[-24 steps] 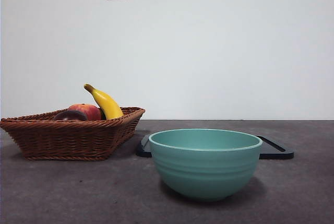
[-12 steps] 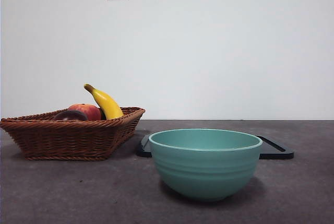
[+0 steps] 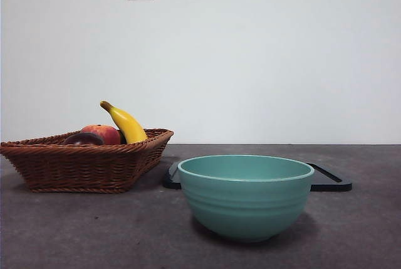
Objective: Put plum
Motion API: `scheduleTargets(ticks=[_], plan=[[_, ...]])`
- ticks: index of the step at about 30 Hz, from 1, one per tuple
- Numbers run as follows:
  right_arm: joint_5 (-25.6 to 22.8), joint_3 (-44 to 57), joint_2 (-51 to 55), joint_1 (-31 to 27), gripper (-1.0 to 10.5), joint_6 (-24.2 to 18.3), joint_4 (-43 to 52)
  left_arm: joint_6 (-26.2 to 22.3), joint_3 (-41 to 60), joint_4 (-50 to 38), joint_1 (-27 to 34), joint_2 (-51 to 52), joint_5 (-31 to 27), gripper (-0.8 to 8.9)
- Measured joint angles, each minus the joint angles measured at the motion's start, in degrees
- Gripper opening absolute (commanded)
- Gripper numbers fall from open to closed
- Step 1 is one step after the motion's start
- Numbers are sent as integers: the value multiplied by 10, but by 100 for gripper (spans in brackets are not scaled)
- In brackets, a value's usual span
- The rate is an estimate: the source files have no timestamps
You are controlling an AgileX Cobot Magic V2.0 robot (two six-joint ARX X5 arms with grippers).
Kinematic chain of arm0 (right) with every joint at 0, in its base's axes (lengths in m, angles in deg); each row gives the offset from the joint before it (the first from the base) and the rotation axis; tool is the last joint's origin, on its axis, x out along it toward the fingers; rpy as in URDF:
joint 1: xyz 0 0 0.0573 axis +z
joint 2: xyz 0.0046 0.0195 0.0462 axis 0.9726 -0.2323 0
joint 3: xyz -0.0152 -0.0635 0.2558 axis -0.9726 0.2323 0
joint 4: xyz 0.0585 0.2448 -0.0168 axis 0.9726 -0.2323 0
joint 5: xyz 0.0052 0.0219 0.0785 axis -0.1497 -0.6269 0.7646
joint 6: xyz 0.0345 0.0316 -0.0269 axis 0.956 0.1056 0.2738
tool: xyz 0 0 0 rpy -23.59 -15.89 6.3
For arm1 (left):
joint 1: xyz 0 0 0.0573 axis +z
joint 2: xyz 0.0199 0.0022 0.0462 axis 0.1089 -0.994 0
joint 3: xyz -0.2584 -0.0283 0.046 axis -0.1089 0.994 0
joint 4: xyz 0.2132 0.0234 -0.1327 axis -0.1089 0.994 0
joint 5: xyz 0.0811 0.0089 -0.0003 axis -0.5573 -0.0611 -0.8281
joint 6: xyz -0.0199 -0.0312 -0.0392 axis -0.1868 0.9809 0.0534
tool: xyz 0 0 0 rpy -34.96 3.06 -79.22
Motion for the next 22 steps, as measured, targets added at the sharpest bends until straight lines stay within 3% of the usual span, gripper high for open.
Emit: scheduleTargets(ticks=[4, 8, 14, 22], plan=[[-1, 77, 50, -96, 12, -20, 123, 0, 0, 0, 0, 0, 0, 8], [-26, 223, 149, -203, 12, -28, 271, 0, 0, 0, 0, 0, 0, 8], [-58, 342, 241, -258, 12, -29, 364, 0, 0, 0, 0, 0, 0, 8], [-91, 438, 317, -276, 12, -28, 386, 0, 0, 0, 0, 0, 0, 8]])
